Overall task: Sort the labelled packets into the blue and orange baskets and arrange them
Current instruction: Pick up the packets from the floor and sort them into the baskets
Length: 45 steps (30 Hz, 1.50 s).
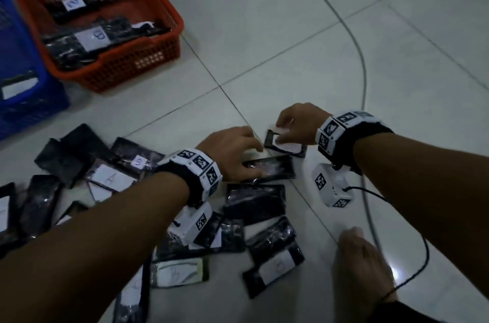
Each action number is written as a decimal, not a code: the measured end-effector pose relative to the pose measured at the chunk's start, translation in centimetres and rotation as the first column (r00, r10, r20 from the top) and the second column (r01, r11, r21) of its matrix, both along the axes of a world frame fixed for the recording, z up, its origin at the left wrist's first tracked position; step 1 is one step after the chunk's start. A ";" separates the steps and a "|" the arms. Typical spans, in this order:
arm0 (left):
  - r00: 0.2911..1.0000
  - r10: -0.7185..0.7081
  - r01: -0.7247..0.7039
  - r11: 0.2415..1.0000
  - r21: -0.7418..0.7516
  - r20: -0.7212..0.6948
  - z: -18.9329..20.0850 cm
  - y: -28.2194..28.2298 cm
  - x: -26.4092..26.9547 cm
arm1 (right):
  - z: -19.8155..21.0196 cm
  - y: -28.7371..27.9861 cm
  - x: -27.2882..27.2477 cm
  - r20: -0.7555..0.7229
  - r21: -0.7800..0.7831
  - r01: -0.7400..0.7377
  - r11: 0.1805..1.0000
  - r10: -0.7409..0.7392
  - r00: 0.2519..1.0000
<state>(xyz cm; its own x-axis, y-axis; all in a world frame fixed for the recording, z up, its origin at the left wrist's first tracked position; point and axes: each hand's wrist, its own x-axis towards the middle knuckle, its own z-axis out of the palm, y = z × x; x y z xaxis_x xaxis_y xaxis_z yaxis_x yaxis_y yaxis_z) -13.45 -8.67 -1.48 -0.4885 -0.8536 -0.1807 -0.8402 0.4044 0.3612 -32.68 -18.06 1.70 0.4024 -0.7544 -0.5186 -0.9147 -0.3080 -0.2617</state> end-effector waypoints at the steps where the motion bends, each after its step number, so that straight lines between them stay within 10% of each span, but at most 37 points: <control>1: 1.000 -0.003 0.003 1.000 -0.004 -0.005 -0.4 0.3 -0.8 | -0.2 0.4 -0.6 -0.006 0.008 0.005 1.000 -0.005 1.000; 15: 0.986 0.105 -0.074 0.972 -0.224 0.132 -0.7 0.2 -1.4 | -1.2 -0.5 0.3 0.147 -0.077 0.191 0.979 -0.178 0.973; 19: 0.986 0.079 -0.058 0.988 -0.142 0.144 -0.8 -0.2 -1.6 | -1.4 -0.6 0.5 0.211 -0.097 0.232 0.968 -0.208 0.955; 24: 0.917 0.375 -0.347 0.918 0.194 -0.133 0.0 -0.8 -1.6 | -0.8 -1.1 1.5 0.312 -0.157 0.252 0.955 -0.195 0.930; 28: 0.746 0.620 -0.496 0.761 0.419 -0.243 1.3 -1.0 0.7 | 0.3 -1.6 4.0 0.366 -0.158 0.230 0.960 -0.160 0.917; 34: 0.056 0.927 -0.467 0.353 0.811 -0.371 4.7 -0.9 6.0 | 1.5 -1.7 8.8 0.422 -0.180 0.147 0.973 -0.059 0.905; 38: -0.185 0.912 -0.476 0.242 0.846 -0.365 6.4 -0.5 10.6 | 2.6 -1.5 12.0 0.446 -0.190 0.044 0.981 0.046 0.894; 40: -0.067 0.902 -0.623 0.297 0.724 -0.427 6.7 -0.1 12.8 | 3.2 -1.5 13.7 0.446 -0.212 -0.008 0.977 0.104 0.889; 43: 0.465 0.791 -0.819 0.555 0.146 -0.397 7.3 -0.2 16.3 | 4.1 -2.1 16.2 0.432 -0.297 -0.090 0.951 0.218 0.875; 45: 0.628 0.730 -0.772 0.629 -0.094 -0.269 8.4 -1.0 18.7 | 4.9 -3.1 18.2 0.419 -0.393 -0.118 0.912 0.292 0.860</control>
<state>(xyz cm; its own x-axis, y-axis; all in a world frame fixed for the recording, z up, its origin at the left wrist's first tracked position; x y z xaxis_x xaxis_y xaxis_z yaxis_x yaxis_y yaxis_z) 5.21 -9.64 6.92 0.3337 -0.9419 0.0382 -0.8033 -0.2629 0.5345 -14.52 -21.17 6.65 0.6928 -0.7200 0.0403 -0.6202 -0.6235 -0.4760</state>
